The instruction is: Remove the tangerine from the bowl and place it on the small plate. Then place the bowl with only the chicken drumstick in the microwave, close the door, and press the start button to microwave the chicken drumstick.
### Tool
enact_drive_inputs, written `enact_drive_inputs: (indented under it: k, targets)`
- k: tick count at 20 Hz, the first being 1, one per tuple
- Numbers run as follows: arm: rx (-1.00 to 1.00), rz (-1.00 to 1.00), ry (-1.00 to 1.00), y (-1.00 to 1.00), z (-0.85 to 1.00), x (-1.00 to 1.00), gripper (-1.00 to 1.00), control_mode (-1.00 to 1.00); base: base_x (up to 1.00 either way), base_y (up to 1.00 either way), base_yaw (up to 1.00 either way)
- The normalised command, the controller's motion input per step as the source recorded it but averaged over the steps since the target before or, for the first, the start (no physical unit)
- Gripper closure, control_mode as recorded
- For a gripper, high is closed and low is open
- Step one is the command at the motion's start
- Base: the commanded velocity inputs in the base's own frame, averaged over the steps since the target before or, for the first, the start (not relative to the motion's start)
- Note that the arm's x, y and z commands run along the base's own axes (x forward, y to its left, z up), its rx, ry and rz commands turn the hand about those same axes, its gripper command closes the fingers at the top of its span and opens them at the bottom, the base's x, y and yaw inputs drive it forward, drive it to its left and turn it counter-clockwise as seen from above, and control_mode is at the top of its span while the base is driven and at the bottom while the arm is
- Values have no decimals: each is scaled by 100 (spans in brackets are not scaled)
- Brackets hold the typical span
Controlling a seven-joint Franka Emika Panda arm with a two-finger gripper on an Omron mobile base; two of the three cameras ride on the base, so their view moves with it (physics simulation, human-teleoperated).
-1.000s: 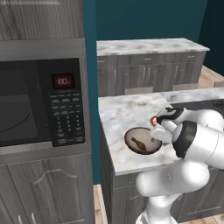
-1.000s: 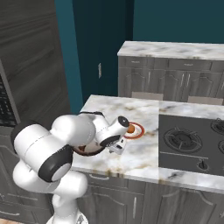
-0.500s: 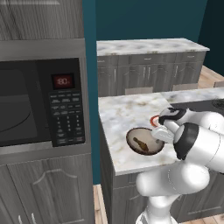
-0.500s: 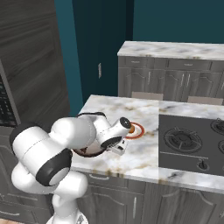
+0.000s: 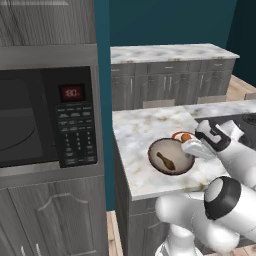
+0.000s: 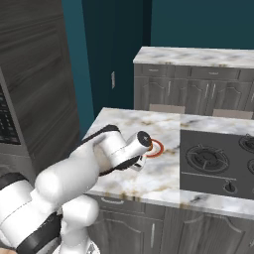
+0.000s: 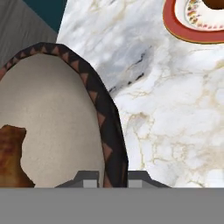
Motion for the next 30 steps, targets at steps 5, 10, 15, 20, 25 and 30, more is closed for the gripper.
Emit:
enact_drive_inputs:
  k: [5,10,15,20,25,30]
  targets:
    - [0,-4,-3,-23,86,-25,100,-100,0,0,0]
    - [5,-5,3,-4,39,-60,100,-100,0,0,0]
    - [4,-7,9,17,8,-72,100,-100,0,0,0]
    - [0,-1,9,20,0,-6,100,-100,0,0,0]
    - [0,0,6,5,0,2,100,-100,0,0,0]
    - [0,0,0,0,0,0,100,100,-88,0,-5]
